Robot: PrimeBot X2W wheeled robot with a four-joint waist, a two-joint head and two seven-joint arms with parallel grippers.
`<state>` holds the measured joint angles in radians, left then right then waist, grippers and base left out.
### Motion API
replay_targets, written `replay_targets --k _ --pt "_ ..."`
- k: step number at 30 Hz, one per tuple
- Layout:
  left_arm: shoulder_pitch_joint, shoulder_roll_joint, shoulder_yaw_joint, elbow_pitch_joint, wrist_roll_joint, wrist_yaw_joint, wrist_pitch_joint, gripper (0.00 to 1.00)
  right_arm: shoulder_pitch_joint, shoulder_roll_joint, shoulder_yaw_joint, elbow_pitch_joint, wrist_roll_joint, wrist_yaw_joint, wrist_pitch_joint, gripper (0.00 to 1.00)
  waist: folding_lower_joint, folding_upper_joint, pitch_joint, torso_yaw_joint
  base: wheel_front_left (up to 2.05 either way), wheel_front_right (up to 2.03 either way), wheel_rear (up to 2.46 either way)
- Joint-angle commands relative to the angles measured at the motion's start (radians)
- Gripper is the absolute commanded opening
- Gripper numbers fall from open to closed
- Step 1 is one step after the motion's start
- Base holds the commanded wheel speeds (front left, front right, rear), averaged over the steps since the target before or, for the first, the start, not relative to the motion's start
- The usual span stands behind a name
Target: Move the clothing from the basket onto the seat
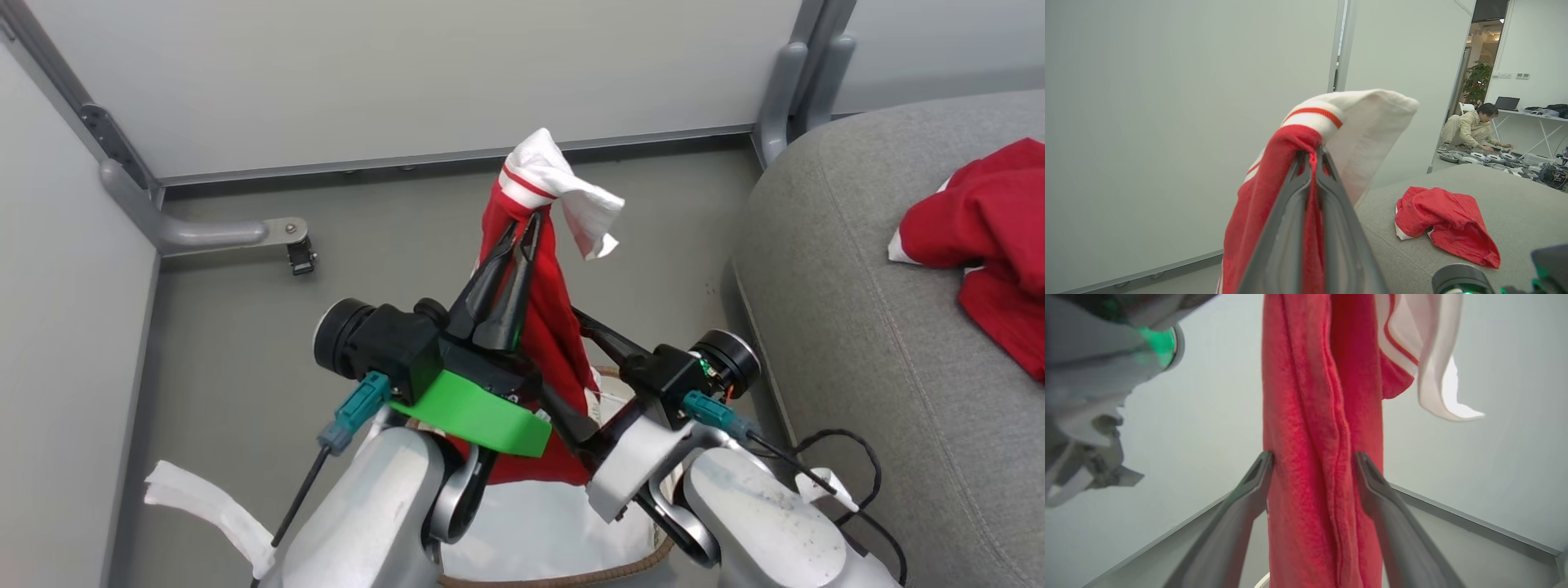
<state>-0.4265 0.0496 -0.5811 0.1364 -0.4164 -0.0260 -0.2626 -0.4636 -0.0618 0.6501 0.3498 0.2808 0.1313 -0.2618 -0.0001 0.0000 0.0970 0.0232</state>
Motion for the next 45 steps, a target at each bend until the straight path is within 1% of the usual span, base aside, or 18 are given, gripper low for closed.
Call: replay_targets --k 1,4,5,6,7,11,14,15,16,17,19,26,32,35,40,45 --pt "-0.020 0.003 -0.011 -0.007 -0.007 0.003 -0.003 0.00 -0.013 0.002 0.002 0.034 -0.009 -0.001 -0.005 1.00 0.0001 0.0000 0.008 0.028 0.00 0.00 0.00" --pt "-0.025 0.003 -0.037 -0.017 -0.024 0.008 -0.003 0.00 -0.035 0.007 0.014 0.103 -0.017 -0.001 -0.005 1.00 0.0001 0.0000 0.013 0.050 0.00 0.00 0.00" --pt "-0.026 0.003 -0.043 -0.018 -0.028 0.010 -0.003 0.00 -0.040 0.007 0.015 0.117 -0.008 -0.001 -0.005 0.75 0.0001 0.0000 0.016 0.055 0.00 0.00 0.00" --pt "-0.027 0.002 -0.050 -0.019 -0.033 0.012 -0.003 0.00 -0.044 0.007 0.019 0.125 0.008 -0.001 -0.005 0.15 0.0001 0.0000 0.018 0.061 0.00 0.00 0.00" --pt "-0.027 0.002 -0.053 -0.021 -0.035 0.015 -0.003 0.00 -0.043 0.008 0.021 0.129 0.020 -0.001 -0.005 0.00 0.0001 0.0000 0.021 0.064 0.00 0.00 0.00" --pt "-0.027 0.002 -0.049 -0.019 -0.036 0.025 -0.003 0.00 -0.026 0.006 -0.010 0.125 0.051 -0.001 -0.005 0.00 0.0001 0.0000 0.031 0.062 0.00 0.00 0.00" --pt "-0.014 0.002 -0.035 -0.002 -0.031 0.032 -0.002 0.00 0.000 0.007 -0.055 0.095 0.054 -0.001 -0.005 0.00 0.0001 0.0000 0.039 0.035 0.00 0.00 0.00" --pt "-0.010 0.002 -0.028 0.003 -0.027 0.032 -0.002 0.44 0.008 0.007 -0.065 0.084 0.054 -0.001 -0.005 0.00 0.0001 0.0000 0.041 0.023 0.00 0.00 0.00" --pt "-0.004 0.002 -0.022 0.013 -0.024 0.031 -0.002 0.67 0.016 0.007 -0.072 0.075 0.053 -0.001 -0.005 0.00 0.0001 0.0000 0.044 0.007 0.00 0.00 0.00" --pt "-0.002 0.003 -0.011 0.017 -0.017 0.030 -0.002 1.00 0.025 0.008 -0.083 0.065 0.047 -0.001 -0.005 0.00 0.0001 0.0000 0.049 -0.011 0.00 0.00 0.00" --pt "0.005 0.003 0.007 0.033 0.004 0.029 -0.002 1.00 0.035 0.007 -0.096 0.043 0.042 -0.001 -0.005 0.00 0.0001 0.0000 0.060 -0.051 0.00 0.00 0.00" --pt "0.025 0.003 0.058 0.077 0.047 -0.001 -0.002 1.00 0.078 0.000 -0.160 -0.043 0.056 -0.001 -0.005 0.00 0.0001 0.0000 0.092 -0.213 0.00 0.00 0.00" --pt "0.038 0.003 0.073 0.103 0.065 -0.024 -0.002 1.00 0.110 -0.002 -0.194 -0.090 0.074 -0.001 -0.005 0.00 0.0001 0.0000 0.109 -0.346 0.00 0.00 0.00" --pt "0.039 0.003 0.068 0.107 0.080 -0.039 -0.002 1.00 0.120 -0.002 -0.219 -0.109 0.082 -0.001 -0.005 0.00 0.0001 0.0000 0.119 -0.401 0.00 0.00 0.00" --pt "0.046 0.004 0.060 0.119 0.101 -0.058 -0.002 1.00 0.122 -0.006 -0.268 -0.143 0.091 -0.001 -0.005 0.00 0.0001 0.0000 0.139 -0.477 0.00 0.00 0.00" --pt "0.050 0.004 0.039 0.141 0.124 -0.071 -0.002 1.00 0.078 -0.048 -0.300 -0.170 0.094 -0.001 -0.005 0.00 0.0001 0.0000 0.160 -0.508 0.00 0.00 0.00"
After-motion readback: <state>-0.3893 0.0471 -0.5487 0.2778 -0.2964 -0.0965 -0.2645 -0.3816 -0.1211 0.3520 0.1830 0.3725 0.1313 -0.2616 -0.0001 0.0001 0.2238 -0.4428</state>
